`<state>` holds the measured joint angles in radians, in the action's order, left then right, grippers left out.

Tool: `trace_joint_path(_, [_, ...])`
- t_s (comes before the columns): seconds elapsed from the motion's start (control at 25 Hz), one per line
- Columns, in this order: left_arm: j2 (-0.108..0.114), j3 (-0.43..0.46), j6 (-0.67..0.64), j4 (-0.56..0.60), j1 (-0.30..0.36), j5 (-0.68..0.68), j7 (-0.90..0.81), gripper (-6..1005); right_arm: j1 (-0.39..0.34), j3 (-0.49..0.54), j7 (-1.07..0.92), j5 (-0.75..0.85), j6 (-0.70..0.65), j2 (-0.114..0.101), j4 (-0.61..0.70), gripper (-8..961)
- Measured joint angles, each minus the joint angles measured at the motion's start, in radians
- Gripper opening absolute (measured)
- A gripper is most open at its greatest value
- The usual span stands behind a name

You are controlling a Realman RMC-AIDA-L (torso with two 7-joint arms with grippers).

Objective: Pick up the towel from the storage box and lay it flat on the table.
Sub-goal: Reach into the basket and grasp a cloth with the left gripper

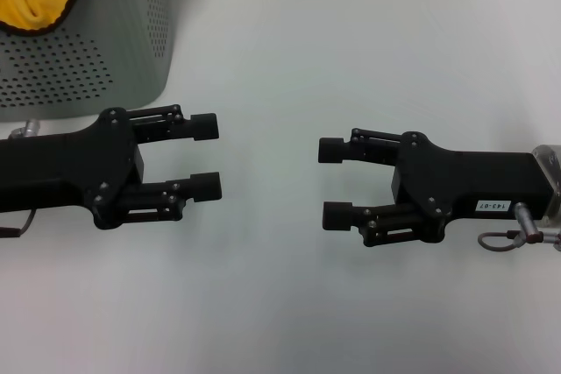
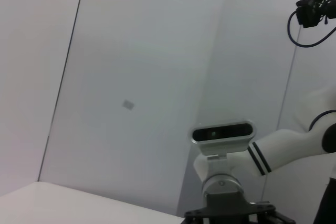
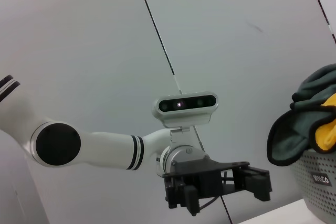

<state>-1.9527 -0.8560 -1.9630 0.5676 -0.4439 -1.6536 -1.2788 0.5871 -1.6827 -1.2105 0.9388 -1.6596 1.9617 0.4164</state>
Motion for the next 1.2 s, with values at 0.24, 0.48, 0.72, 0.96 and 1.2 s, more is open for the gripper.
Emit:
trace_joint_path(0.24, [-0.003,0.0,0.008,0.0,0.002,0.0,0.002,705,0.0,0.0,0.0,0.0,0.001,0.001,-0.001,870])
trace_joint_path(0.48, [-0.003,0.0,0.009,0.0,0.002,0.0,0.002,703,0.0,0.0,0.0,0.0,0.002,0.002,0.001,870])
trace_joint_path(0.72, [-0.001,0.003,0.009,0.0,0.001,0.001,-0.004,701,0.0,0.0,0.001,0.0,0.011,0.002,0.007,870])
trace_joint_path(0.96, [-0.027,0.123,0.006,0.132,0.031,0.08,-0.159,699,-0.006,-0.002,0.004,0.0,0.012,-0.001,0.0,870])
trace_joint_path(1.2, [-0.115,0.277,0.051,0.562,0.124,0.088,-0.384,696,-0.017,0.0,0.007,0.001,-0.008,-0.001,0.003,869])
